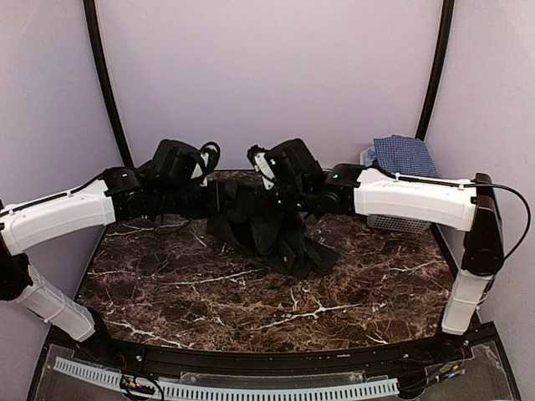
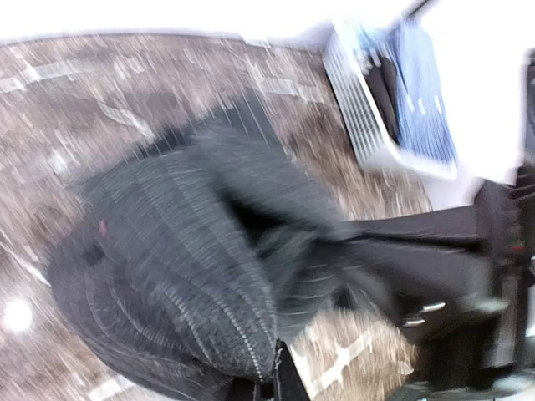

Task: Fold and stack the long sleeve shirts
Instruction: Flatten out the crumpled shirt at the center of the board.

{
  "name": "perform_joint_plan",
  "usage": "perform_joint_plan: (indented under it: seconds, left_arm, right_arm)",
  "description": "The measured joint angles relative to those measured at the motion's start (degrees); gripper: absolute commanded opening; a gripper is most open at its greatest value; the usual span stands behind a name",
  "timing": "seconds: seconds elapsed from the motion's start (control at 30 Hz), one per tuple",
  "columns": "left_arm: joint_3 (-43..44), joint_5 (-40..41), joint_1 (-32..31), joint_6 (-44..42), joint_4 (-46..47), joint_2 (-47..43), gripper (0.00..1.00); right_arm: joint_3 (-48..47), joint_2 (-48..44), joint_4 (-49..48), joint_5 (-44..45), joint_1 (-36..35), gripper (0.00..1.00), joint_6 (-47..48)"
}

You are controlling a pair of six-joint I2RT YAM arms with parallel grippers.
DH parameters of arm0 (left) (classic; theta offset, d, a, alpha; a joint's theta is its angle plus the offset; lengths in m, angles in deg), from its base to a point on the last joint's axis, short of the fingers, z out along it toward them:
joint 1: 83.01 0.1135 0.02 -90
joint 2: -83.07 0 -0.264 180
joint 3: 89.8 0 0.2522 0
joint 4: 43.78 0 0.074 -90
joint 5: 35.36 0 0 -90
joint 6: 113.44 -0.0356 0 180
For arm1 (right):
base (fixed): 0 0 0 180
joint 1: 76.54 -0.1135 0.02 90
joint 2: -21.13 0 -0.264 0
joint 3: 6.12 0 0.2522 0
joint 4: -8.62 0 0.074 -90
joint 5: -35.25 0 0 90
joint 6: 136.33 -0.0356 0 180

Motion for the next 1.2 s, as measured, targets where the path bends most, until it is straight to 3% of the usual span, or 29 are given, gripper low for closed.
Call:
perform_joint_plan:
  seconds: [0.13, 0.23, 0.4, 0.57, 0.77, 1.03, 1.2]
  left_arm:
    - [7.23, -0.81, 8.81, -2.21, 0.87, 5.29, 0.0]
    - [11.76, -2.99, 15.13, -2.23, 3.28, 11.26, 0.0]
    - [18.97, -7.26, 24.74, -0.07, 5.49, 23.93, 0.0]
    - [31.08, -11.37, 30.75, 0.83, 4.28, 40.09, 0.04]
    - [40.37, -13.29, 32.33, 0.55, 0.83, 48.87, 0.12]
    - [49.27, -15.43, 32.74, -1.64, -2.27, 49.88, 0.6]
    - [49.7, -16.24, 32.65, -2.99, -3.45, 49.4, 0.74]
  right_arm:
    - [-10.14, 4.46, -1.62, 1.31, 5.77, 0.02, 2.29]
    - [-18.21, 10.93, -2.58, 0.63, 9.73, 0.23, 3.96]
    - [-31.61, 22.93, -0.26, -1.62, 13.64, 0.7, 5.51]
    - [-30.29, 22.91, 1.97, -4.37, 14.16, 0.9, 5.97]
    - [-8.22, 9.27, 0.39, -5.81, 13.68, 0.92, 4.17]
    - [11.21, -0.96, -0.85, -8.04, 13.68, 0.8, -0.42]
    - [15.72, -1.64, -0.35, -10.93, 13.68, 0.65, -2.69]
